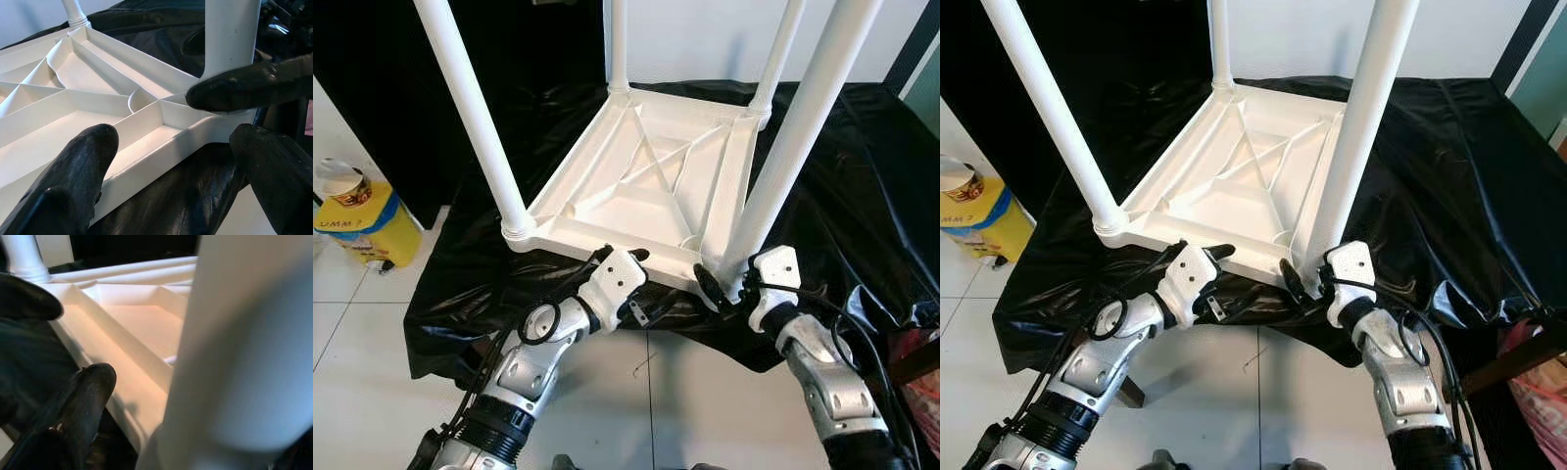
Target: Building children table
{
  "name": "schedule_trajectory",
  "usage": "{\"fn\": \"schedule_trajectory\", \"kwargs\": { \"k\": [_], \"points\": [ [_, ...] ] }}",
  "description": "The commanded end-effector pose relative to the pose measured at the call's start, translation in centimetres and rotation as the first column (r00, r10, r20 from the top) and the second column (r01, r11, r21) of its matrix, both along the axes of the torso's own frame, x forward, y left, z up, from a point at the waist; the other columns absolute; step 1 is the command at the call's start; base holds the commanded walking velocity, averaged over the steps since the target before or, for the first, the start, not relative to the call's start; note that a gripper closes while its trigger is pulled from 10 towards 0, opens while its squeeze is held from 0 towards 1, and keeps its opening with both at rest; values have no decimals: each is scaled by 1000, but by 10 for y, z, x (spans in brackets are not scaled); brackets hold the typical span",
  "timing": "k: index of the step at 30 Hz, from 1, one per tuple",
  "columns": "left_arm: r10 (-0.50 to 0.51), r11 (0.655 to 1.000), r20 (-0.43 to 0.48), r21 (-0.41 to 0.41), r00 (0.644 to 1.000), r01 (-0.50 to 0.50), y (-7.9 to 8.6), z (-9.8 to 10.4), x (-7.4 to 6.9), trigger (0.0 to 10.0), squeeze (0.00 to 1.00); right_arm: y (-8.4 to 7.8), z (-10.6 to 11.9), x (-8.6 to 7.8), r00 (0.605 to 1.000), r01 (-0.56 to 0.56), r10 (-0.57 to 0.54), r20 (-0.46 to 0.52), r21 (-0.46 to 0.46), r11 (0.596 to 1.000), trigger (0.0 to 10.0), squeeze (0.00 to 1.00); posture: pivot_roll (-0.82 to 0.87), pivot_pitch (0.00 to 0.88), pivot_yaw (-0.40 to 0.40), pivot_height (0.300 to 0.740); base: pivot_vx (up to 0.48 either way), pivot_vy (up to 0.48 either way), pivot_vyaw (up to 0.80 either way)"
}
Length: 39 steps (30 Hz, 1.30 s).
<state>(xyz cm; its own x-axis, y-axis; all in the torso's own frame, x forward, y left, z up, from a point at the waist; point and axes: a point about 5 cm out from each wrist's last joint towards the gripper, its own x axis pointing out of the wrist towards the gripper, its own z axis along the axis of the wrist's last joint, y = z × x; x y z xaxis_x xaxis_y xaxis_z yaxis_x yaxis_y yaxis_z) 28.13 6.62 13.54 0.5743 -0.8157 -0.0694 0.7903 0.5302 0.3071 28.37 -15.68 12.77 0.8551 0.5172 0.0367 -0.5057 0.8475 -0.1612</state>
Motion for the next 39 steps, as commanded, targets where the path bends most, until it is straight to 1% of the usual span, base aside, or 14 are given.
{"fn": "schedule_trajectory", "kwargs": {
  "k": [1,2,3,4,5,6,14,15,18,19,25,32,37,39],
  "points": [
    [-16,1000,2,1,1000,16,-3,-2,-5,10000,0,0,-2,4,999,-53,52,-9,-30,998,10000,0,-28,36,-7,740,0,0,0],
    [-16,1000,2,1,1000,16,-3,-2,-5,10000,0,0,-2,4,999,-53,52,-9,-30,998,10000,0,-28,36,-7,740,0,0,0],
    [-19,1000,0,-1,1000,19,-4,-2,-6,10000,0,-1,-2,7,998,-66,66,-9,-40,997,8706,0,-21,36,-13,740,0,0,0],
    [-22,1000,-2,-2,1000,22,-4,-3,-7,10000,0,-2,-3,9,997,-76,75,-13,-47,996,2471,0,-19,36,-15,740,0,0,0],
    [-22,1000,-2,-2,1000,22,-4,-3,-7,10000,0,-2,-3,9,997,-76,75,-13,-47,996,2471,0,-19,36,-15,740,0,0,0],
    [-24,1000,-4,-1,1000,24,-5,-3,-9,10000,0,-3,-5,11,996,-85,84,-22,-56,995,0,0,-17,37,-16,740,0,0,0],
    [2,1000,-11,-9,1000,-2,-3,-5,-11,10000,0,-11,-15,13,994,-86,81,-74,-76,993,0,0,-4,53,-34,740,0,0,0],
    [5,1000,-11,-8,1000,-5,-2,-5,-11,10000,0,-12,-17,13,994,-83,76,-83,-78,994,510,0,-4,54,-35,740,0,0,0],
    [6,1000,-11,-9,1000,-6,-2,-5,-11,10000,0,-13,-18,13,994,-74,68,-89,-74,994,510,0,-4,59,-37,740,0,0,0],
    [8,1000,-11,-11,1000,-8,-2,-5,-11,10000,0,-14,-18,13,994,-57,51,-93,-69,996,10000,0,-6,63,-36,740,0,0,0],
    [14,1000,-13,-11,1000,-14,-1,-5,-11,10000,0,-19,-19,12,993,91,-94,-71,-43,995,10000,0,-21,74,-34,740,0,0,0],
    [24,1000,-12,-2,1000,-24,3,-5,-8,10000,0,-16,-21,5,978,201,-202,-56,-16,979,10000,0,-34,80,-30,740,0,0,0],
    [34,999,-2,14,999,-34,9,-3,-1,10000,0,-8,-26,-2,947,314,-313,-70,0,949,10000,0,-55,94,-15,740,0,0,0],
    [27,999,2,21,1000,-27,10,-3,2,10000,0,-6,-27,-4,904,423,-421,-77,15,906,10000,0,-68,101,-9,740,0,0,0]
  ]
}}
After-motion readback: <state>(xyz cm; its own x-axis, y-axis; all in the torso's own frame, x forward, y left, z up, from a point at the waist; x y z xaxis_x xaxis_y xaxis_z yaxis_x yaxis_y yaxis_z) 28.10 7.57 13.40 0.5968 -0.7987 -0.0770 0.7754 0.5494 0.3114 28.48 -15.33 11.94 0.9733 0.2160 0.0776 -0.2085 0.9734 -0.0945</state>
